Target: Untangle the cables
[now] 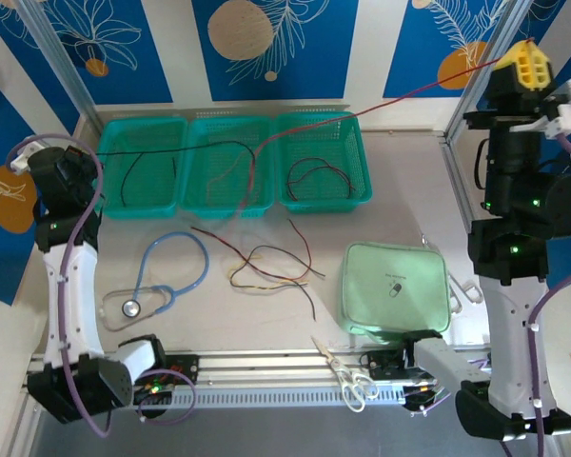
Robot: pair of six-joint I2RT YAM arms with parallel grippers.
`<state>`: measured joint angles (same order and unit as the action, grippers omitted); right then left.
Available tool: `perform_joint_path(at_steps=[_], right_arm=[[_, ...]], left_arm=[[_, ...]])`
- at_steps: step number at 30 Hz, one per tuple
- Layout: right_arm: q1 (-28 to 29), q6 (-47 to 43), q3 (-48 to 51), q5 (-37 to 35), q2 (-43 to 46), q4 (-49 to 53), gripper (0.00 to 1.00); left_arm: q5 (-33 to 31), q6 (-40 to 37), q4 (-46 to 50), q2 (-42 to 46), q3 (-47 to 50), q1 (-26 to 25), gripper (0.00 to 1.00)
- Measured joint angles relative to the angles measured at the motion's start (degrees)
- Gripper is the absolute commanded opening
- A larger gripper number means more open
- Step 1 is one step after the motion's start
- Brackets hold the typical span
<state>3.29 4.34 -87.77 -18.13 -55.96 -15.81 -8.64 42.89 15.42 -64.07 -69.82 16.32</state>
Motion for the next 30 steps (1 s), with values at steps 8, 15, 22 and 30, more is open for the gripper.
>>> perform_joint_path(at_steps=[8, 15, 22, 30], right_arm=[[-8.8, 4.6, -3.8, -0.8, -2.5, 1.7, 0.00], [-13.6, 6.2, -4.0, -2.7, -3.1, 3.3, 0.00], [-22.2, 12.9, -4.7, -0.7, -2.4, 7.1, 0.00], [-22.9, 20.4, -9.8, 7.9, -6.8, 10.1, 0.00]], left_arm=[[5.6, 8.4, -0.7, -5.0, -1.5, 6.2, 0.00], [6.4, 13.6, -2.2, -5.8, -1.6, 11.2, 0.00], [12.7, 18.4, -5.3, -7.6, -1.6, 14.2, 0.00], [22.6, 21.9, -10.7, -8.8, -5.3, 12.5, 0.00]])
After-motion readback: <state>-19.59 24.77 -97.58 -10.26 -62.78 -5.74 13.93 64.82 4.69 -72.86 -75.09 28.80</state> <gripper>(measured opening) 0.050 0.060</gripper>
